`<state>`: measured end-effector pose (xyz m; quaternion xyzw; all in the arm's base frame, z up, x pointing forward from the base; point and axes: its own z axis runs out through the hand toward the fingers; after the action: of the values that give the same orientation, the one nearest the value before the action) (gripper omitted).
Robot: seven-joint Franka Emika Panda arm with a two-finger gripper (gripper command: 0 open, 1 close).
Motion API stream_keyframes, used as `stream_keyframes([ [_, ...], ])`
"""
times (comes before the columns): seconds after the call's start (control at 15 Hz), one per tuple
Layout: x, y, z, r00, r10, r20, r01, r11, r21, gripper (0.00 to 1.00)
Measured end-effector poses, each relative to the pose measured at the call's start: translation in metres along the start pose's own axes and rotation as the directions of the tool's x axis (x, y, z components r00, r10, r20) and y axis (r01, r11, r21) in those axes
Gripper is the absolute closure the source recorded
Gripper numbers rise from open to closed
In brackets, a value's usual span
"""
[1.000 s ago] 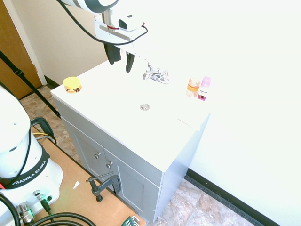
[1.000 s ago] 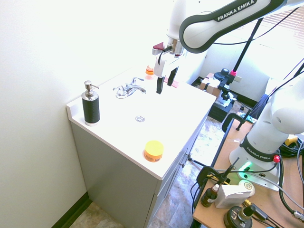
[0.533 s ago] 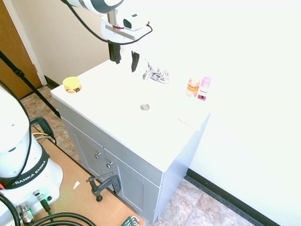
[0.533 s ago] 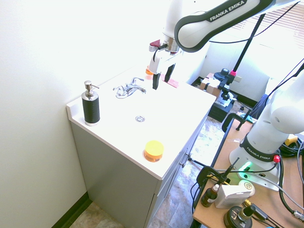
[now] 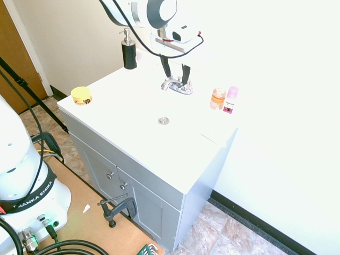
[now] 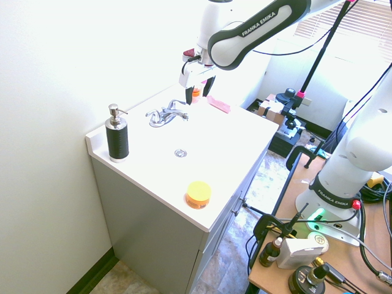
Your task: Turn off the cold water
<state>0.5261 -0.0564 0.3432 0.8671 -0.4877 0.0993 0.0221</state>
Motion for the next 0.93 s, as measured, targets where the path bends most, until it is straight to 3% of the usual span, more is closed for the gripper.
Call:
stream_keyframes([
  [0.53,0.020,-0.031,0.028,0.999,0.009,-0.040,-0.010,1.000,-0.025,0.00],
  [0.93,0.026,-0.024,0.054,0.998,0.005,-0.060,-0.010,0.997,-0.081,0.00],
])
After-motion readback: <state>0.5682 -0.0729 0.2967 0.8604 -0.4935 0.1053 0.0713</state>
